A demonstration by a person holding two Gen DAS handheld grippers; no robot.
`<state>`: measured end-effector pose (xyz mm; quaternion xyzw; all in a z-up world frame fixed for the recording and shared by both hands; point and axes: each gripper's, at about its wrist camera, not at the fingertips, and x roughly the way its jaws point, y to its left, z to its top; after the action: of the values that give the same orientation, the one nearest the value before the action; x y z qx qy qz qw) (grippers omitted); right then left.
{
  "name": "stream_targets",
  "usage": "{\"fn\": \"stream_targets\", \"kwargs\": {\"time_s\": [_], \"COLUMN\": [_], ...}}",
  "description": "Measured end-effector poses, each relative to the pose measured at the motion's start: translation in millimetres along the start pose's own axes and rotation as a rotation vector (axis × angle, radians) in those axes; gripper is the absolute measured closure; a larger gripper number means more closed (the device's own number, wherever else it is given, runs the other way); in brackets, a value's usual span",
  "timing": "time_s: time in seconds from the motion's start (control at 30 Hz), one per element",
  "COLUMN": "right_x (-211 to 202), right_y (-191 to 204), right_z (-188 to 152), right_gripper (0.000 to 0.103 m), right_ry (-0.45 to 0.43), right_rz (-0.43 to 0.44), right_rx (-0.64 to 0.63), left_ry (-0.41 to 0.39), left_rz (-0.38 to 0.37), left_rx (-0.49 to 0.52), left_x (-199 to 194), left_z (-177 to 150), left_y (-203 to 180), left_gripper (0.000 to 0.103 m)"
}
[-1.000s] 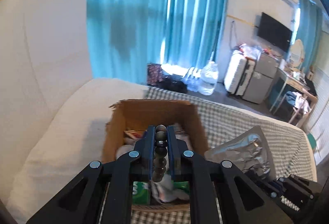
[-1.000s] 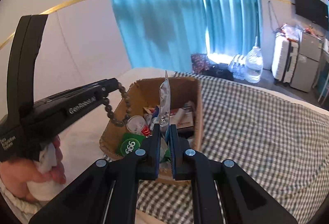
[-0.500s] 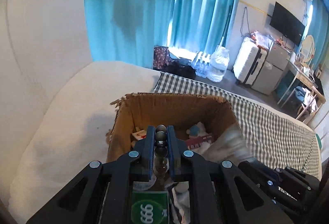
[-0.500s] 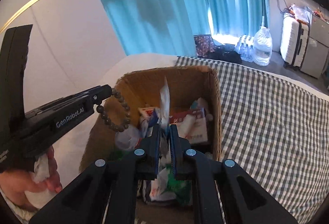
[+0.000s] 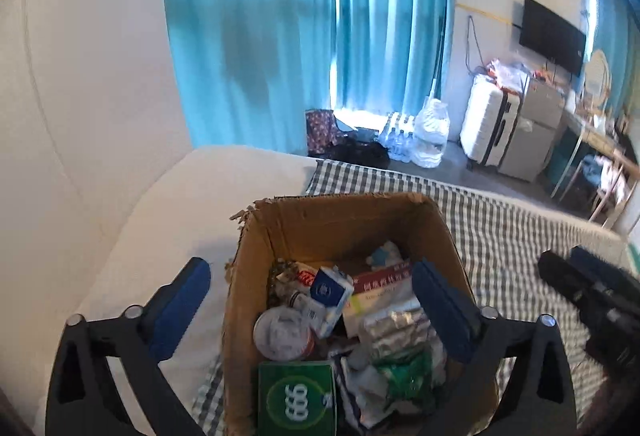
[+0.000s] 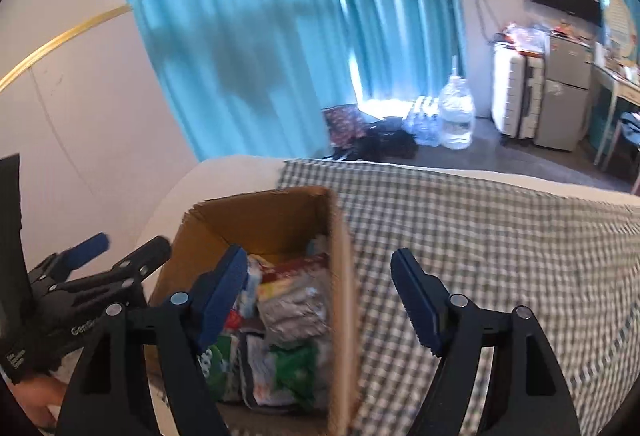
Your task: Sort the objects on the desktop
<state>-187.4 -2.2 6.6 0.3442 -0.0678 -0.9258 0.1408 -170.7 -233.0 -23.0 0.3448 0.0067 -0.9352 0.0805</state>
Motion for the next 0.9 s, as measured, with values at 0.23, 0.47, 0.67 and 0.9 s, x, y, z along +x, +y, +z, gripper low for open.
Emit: {"fn": "stream_targets", "kwargs": {"time_s": [0.23,0.47,0.67,0.9], "right_x": [-93,-144,-174,-168], "right_y": [-29,-24,-37,-76], "right_z": [-46,-62,-83,-122], "right_gripper": [0.0,0.0,0.0,0.0], "right_ry": [-0.145,-0.17,-0.185,-0.16], "right_rz": [-0.177,-0.239,-0.253,-0.295], "right_rx": [0.099,0.005,-0.014,0.06], "left_ry": [0.001,-0.031,-0.088,-0.106], "left_rz": [0.006,0.004,-0.012,-0.06], "left_rx": [0.023,0.004,-0.049,0.025], "left_x": [-60,-104,-134,-131], "left_z": [-49,-73,-86,-115], "left_y": [-34,-52,-69,-105], "left_gripper": [0.0,0.0,0.0,0.0]}}
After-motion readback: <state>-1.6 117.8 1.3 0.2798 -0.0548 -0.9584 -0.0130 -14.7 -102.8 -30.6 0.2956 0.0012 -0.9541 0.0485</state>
